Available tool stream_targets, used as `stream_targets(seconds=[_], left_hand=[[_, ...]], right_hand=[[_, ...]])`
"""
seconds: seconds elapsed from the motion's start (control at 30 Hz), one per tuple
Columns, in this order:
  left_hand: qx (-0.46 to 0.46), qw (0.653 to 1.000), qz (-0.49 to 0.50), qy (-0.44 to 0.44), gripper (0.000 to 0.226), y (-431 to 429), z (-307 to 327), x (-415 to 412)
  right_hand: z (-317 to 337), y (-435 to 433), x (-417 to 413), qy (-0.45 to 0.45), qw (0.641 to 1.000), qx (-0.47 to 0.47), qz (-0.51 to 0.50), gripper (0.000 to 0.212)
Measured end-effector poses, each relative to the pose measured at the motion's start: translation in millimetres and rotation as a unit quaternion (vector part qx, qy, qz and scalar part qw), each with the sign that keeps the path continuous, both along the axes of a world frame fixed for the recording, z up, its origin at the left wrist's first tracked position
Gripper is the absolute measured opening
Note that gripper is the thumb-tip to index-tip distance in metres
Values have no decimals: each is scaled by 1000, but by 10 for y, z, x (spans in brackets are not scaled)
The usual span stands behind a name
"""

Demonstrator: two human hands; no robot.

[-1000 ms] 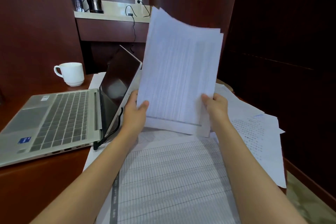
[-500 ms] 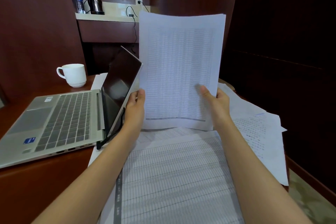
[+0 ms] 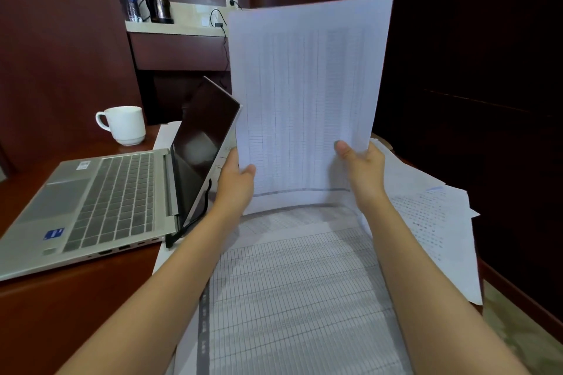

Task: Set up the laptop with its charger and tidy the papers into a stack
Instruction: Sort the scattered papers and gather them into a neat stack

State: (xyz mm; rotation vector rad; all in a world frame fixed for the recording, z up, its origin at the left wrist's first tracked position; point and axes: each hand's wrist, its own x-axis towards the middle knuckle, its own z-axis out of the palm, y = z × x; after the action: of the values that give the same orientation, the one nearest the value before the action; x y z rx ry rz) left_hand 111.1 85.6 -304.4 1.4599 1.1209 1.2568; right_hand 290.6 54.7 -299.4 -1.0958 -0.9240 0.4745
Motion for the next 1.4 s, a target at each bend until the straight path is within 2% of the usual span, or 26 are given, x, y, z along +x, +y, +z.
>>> stream_targets(seconds=[0.13, 0.2, 0.27, 0.37, 0.53, 0.7, 0.8, 0.9, 0.97, 1.07, 1.13, 1.2, 1.23, 1.27, 1.33, 1.4], left_hand=[[-14, 999, -4, -50, 33, -45, 54, 75], [-5, 998, 2, -60, 32, -78, 64, 93], [-1, 998, 14, -61, 33, -75, 69, 87], [-19, 998, 32, -53, 34, -40, 100, 58], [-56, 998, 32, -9, 39, 37, 127, -1], [-61, 981, -49, 180, 34, 47, 105, -34], [-58, 955, -94, 275, 38, 75, 100, -90], [-48, 890, -151, 427, 36, 135, 96, -169], [-44, 847, -181, 498, 37, 166, 60, -205], [-49, 805, -207, 554, 39, 168, 28, -237], [-44, 797, -216, 562, 38, 156, 46, -258], [-40, 801, -227, 553, 36, 130, 76, -287], [-37, 801, -236, 549, 37, 116, 84, -298], [-33, 796, -244, 553, 37, 95, 88, -302], [-23, 779, -244, 577, 38, 66, 84, -285], [-12, 774, -237, 588, 30, 50, 71, -242]], right_hand=[[135, -74, 11, 9, 999, 41, 8, 23], [181, -118, 2, 12, 999, 31, 14, 25], [207, -163, 16, 11, 1000, 5, 25, 27], [286, -296, 57, -4, 997, -52, 64, 13], [427, -553, 255, -6, 968, -139, 207, 18], [550, -811, 500, 92, 965, -117, 215, 28], [520, -1004, 662, 49, 949, -145, 277, 39], [457, -1147, 769, 15, 922, -197, 332, 70], [388, -1194, 833, 18, 907, -242, 344, 88], [250, -1245, 882, 39, 894, -267, 358, 88], [145, -1272, 904, 58, 898, -260, 350, 85], [81, -1299, 902, 99, 894, -263, 349, 96], [73, -1305, 867, 113, 888, -280, 346, 96], [64, -1285, 843, 105, 886, -310, 329, 87], [64, -1223, 762, 30, 884, -396, 246, 55], [32, -1133, 685, -24, 884, -436, 168, 33]])
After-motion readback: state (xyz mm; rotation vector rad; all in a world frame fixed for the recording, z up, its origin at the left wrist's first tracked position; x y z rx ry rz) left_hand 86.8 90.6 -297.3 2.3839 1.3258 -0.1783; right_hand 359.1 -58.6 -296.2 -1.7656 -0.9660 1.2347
